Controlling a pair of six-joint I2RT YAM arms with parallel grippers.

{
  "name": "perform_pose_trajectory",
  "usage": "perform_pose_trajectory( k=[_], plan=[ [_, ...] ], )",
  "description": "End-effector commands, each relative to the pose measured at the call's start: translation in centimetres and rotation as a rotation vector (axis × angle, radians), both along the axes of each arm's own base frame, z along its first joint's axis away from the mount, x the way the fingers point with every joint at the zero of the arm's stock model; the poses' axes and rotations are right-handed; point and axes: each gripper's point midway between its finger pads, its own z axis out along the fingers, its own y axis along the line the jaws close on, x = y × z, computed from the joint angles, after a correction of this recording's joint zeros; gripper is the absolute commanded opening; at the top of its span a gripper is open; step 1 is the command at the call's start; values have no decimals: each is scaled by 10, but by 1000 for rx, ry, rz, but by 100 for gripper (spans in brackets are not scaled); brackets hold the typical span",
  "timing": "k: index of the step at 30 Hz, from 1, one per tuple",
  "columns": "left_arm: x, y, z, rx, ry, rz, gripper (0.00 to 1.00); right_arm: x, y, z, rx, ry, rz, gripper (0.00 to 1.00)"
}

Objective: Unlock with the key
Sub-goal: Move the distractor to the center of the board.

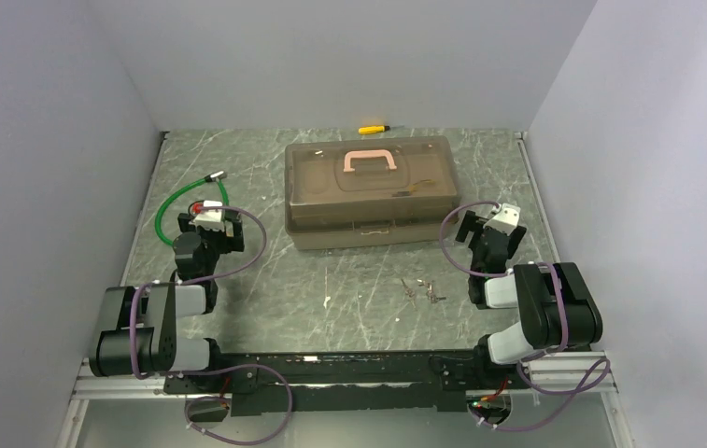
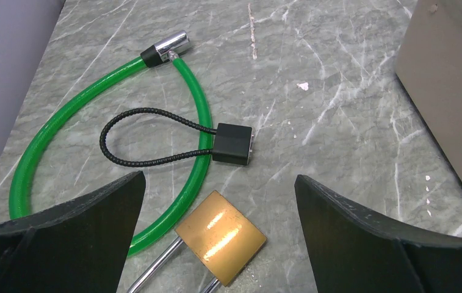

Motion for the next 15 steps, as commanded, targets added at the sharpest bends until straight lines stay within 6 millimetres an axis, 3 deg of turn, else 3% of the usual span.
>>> perform_pose_trajectory(
  k=[1,9,11,15],
  plan=[
    [9,1,24,-7,-81,10,99,11,-3,26,-1,-95,-14,100],
    [10,0,24,-6,-79,4,99,11,-3,26,-1,-98,-16,100],
    [13,-7,32,-3,-74,-58,99,10,-6,28,-2,-104,-35,100],
    [35,-16,41,1,191,-140,99,9,-7,30,4,-113,-45,100]
  ],
)
